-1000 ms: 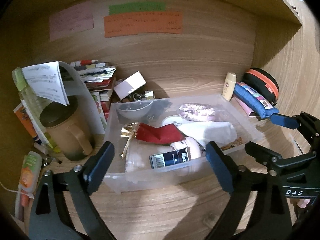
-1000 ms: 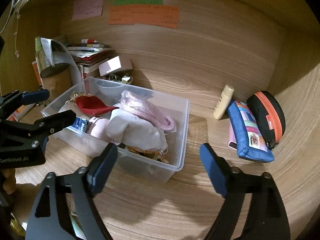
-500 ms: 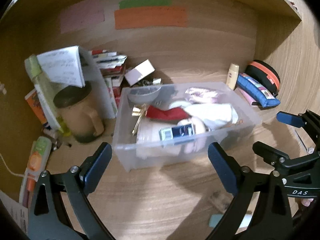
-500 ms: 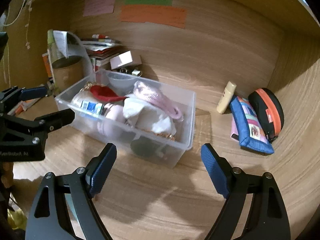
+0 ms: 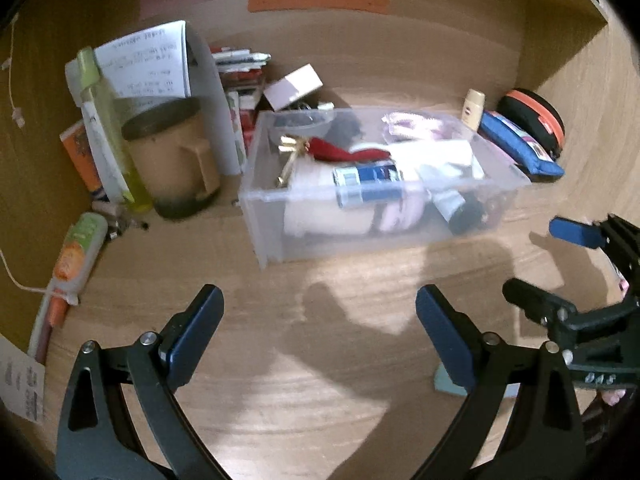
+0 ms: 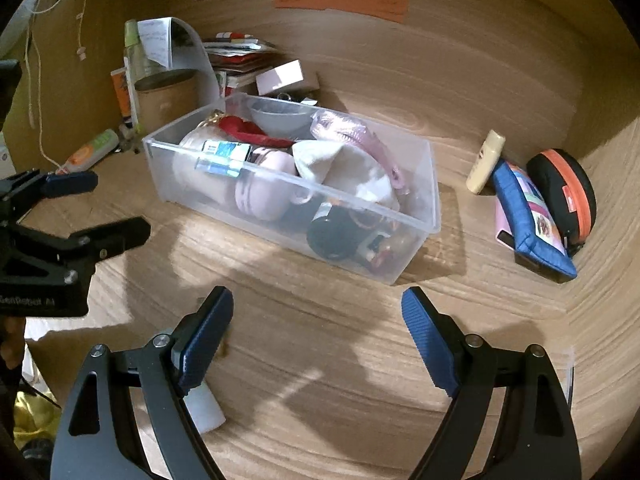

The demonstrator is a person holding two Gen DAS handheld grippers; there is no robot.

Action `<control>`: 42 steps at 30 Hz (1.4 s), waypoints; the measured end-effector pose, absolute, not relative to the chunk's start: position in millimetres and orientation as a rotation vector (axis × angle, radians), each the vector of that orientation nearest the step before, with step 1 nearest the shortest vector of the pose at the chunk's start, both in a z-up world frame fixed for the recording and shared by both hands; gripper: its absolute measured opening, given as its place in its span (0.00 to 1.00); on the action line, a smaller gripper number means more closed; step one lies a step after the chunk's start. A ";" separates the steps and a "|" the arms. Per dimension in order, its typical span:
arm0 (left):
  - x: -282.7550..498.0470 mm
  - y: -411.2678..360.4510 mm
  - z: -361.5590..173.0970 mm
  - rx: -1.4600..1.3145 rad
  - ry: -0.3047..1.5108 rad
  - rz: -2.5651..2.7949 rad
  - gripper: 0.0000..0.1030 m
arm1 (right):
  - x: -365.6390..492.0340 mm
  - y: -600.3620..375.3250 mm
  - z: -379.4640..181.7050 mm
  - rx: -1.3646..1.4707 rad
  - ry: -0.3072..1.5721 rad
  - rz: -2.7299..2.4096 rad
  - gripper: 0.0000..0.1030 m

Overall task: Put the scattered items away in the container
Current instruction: 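Move the left tool to the pale blue stick and grasp it, then carry the pale blue stick toward the box while the right tool approaches the eraser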

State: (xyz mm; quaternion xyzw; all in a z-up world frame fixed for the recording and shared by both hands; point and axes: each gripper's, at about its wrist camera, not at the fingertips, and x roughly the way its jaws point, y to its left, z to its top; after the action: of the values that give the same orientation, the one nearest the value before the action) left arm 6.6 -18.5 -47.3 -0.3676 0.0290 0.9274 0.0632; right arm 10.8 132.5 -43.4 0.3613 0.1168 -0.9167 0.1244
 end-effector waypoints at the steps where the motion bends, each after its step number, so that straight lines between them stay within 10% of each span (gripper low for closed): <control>1: 9.2 -16.8 -48.7 -1.118 0.088 2.792 0.95 | 10.5 134.7 -43.5 1.057 0.338 -2.679 0.82; 34: 42.3 52.8 -89.7 -1.188 0.185 2.510 0.95 | 0.3 153.5 -50.6 1.144 0.301 -2.687 0.82; 38: 39.4 47.1 -87.7 -1.171 0.185 2.551 0.71 | -1.0 151.7 -52.0 1.150 0.291 -2.677 0.82; 42: 34.9 34.0 -86.9 -1.181 0.124 2.562 0.71 | -0.4 145.7 -54.2 1.155 0.290 -2.648 0.82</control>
State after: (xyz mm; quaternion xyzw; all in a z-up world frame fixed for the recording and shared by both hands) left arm 34.9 34.0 -86.9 -0.4130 0.0434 0.8959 0.1580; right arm -0.4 145.7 -54.2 0.3948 0.0991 -0.9056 0.1188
